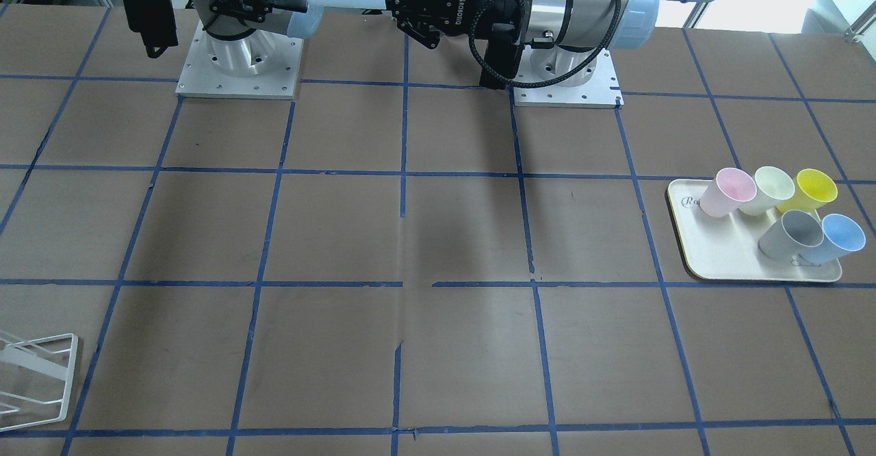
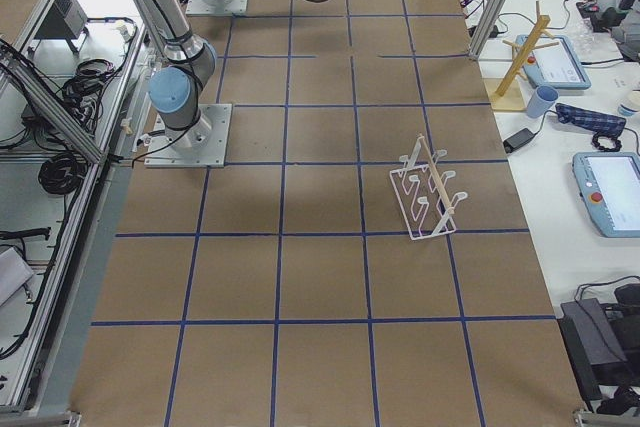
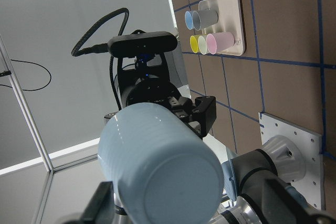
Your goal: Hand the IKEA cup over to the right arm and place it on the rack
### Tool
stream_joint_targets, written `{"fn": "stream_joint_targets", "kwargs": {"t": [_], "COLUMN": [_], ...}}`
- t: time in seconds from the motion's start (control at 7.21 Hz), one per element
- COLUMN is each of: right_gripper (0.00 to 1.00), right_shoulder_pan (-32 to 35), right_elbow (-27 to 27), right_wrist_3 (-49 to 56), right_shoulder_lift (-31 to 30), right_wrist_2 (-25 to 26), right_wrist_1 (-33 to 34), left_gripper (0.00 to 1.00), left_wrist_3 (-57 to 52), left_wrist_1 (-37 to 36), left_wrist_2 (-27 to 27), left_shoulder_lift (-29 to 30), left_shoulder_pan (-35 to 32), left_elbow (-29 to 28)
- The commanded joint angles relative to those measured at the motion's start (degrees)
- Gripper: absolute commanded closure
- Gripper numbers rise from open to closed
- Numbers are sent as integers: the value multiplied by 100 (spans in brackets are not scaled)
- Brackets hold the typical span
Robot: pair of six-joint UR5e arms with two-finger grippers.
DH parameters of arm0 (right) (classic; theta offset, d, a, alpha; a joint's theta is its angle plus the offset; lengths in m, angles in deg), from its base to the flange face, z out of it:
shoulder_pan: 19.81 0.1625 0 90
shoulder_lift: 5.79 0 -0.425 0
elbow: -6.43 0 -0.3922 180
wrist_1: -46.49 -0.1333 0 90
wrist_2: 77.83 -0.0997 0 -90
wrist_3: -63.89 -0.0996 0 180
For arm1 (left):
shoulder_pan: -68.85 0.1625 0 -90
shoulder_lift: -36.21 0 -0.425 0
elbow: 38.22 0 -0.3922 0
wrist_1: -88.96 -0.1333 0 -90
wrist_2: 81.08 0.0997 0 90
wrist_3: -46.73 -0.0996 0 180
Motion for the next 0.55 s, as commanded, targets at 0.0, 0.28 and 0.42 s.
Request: {"fn": "stream_joint_targets", "kwargs": {"t": [0.0, 0.28, 0.42], "right_gripper": [0, 0, 0], "right_shoulder_pan": [11, 229, 274], "right_elbow": [9, 26, 18], "right_wrist_3": [95, 166, 175], "right_shoulder_lift": [-20, -20, -3], "right_wrist_2": [-131, -436, -500], "right_wrist_1": [1, 19, 36], "left_gripper": [100, 100, 100], "left_wrist_3": [2, 2, 2], "left_wrist_1": [-7, -7, -7], "left_wrist_2": [0, 0, 0], "left_shoulder_lift": [-4, 5, 5], "left_shoulder_pan": [0, 0, 0], "left_elbow": [0, 0, 0]}}
